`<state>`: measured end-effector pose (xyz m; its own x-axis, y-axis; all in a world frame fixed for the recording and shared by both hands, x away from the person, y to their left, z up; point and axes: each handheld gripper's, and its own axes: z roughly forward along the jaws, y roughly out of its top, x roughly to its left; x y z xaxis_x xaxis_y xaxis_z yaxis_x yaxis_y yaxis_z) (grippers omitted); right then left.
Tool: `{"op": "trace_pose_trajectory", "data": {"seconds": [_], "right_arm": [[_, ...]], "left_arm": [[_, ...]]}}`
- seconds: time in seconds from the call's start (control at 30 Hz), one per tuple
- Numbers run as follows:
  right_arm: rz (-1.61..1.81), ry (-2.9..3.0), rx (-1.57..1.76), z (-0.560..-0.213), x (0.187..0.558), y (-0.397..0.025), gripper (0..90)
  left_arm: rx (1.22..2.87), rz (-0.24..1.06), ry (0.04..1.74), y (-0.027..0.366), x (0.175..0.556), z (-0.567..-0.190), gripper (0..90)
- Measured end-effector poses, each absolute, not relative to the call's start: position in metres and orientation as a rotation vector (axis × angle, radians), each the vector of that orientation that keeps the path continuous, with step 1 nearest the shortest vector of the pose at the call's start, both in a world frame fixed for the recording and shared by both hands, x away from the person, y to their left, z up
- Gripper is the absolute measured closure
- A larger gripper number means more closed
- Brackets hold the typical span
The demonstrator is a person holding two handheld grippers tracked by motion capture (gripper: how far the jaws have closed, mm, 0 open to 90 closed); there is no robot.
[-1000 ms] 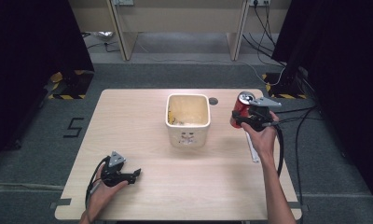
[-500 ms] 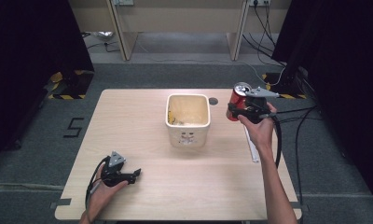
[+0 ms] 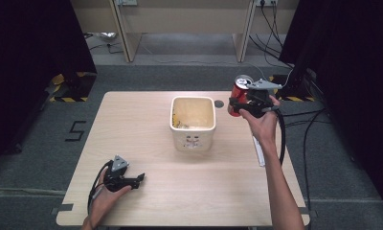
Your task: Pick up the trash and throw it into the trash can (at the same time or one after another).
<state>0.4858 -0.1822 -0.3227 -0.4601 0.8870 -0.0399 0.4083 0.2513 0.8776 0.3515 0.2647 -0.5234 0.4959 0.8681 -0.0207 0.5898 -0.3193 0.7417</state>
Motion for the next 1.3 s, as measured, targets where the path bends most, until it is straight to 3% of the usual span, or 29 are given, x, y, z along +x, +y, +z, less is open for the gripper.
{"op": "trace_pose_trajectory", "data": {"seconds": [0.47,1.3], "right_arm": [[1.171,2.026,1.133,-0.306,0.494,-0.158,34.3],[1.194,2.153,1.051,-0.316,0.511,-0.095,34.3]], "left_arm": [[2.036,0.505,1.194,0.265,0.352,-0.523,14.2],[2.038,0.507,1.193,0.265,0.352,-0.523,14.2]]}}
